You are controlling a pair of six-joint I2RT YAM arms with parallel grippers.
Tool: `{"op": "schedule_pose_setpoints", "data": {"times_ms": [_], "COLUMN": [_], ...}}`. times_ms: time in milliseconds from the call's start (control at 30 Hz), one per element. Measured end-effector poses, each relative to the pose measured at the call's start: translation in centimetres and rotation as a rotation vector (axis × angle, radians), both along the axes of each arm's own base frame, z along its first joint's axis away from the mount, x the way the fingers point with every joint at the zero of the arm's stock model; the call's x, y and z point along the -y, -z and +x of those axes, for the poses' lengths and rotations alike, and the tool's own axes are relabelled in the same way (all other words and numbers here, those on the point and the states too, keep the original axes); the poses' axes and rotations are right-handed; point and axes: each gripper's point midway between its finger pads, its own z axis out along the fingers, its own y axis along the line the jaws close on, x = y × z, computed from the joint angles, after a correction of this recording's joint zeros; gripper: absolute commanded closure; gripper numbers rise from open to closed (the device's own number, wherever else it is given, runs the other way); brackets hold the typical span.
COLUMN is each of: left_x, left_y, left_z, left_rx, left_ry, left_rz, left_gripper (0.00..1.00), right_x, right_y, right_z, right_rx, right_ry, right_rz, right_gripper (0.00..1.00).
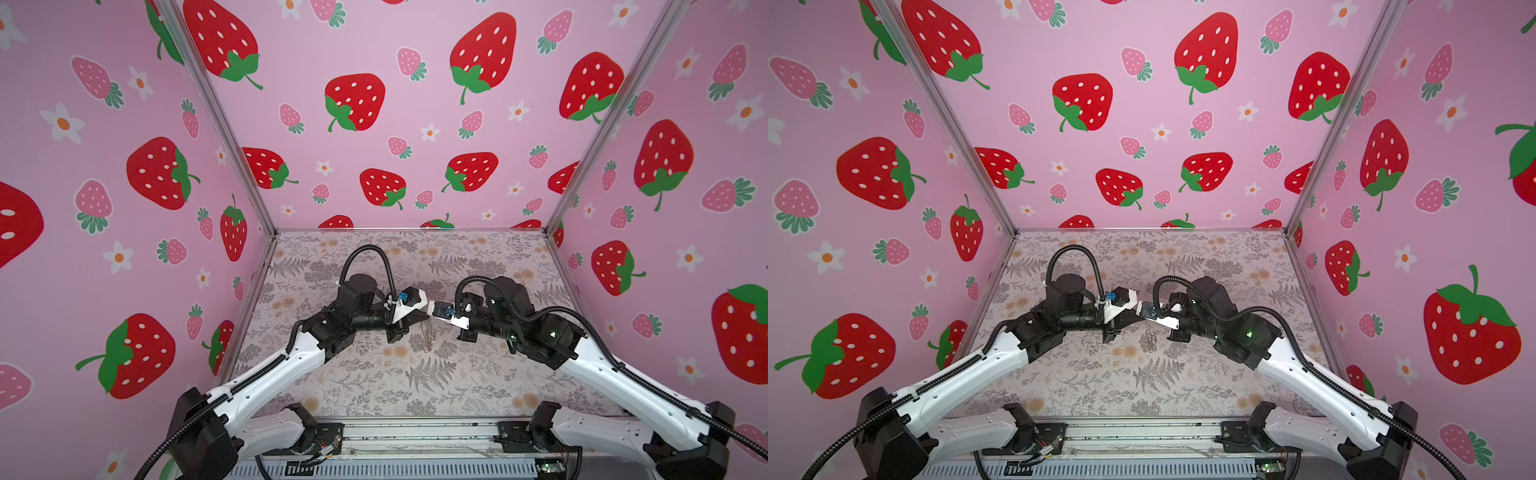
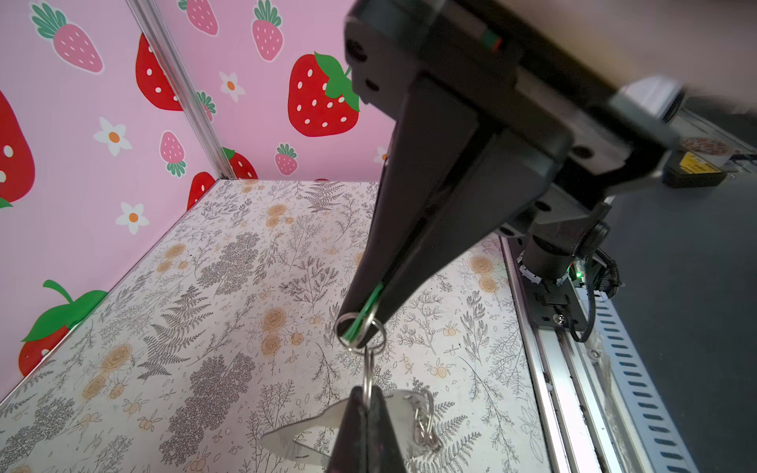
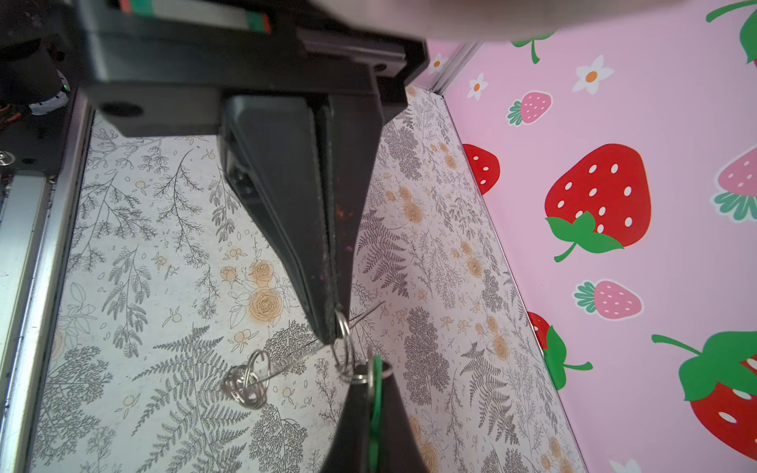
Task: Put the keys on the keyring
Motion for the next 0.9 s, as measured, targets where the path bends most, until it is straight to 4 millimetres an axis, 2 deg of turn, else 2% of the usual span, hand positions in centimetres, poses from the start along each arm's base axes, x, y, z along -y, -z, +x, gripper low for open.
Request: {"op": "schedule_pose_setpoints", "data": {"times_ms": [400,700,900], "left_x": [0.0,-0.2,-0.3], "left_y": [0.0,-1.1,-1.3], "left_z": [0.1,-0.4,-0.3], "left_rx": [-0.007,-0.009,-0.021], "left_ry": [-0.01,-0.004,-0.01], "left_rz": [0.001,-0.03,-0.04], "left_gripper": [1.0,1.0,1.0], "right_x": [0.1,0.5,0.6], "right_y": [0.1,1.3,1.3], "right_z": [0.0,0.3,0.4], "right_rx": [-0.008,-0.012,-0.008], "right_ry": [0.004,0.033,0.038], "right_rz": [-0.003,-0.035,-0.035], "right_gripper": [1.0,1.0,1.0]}}
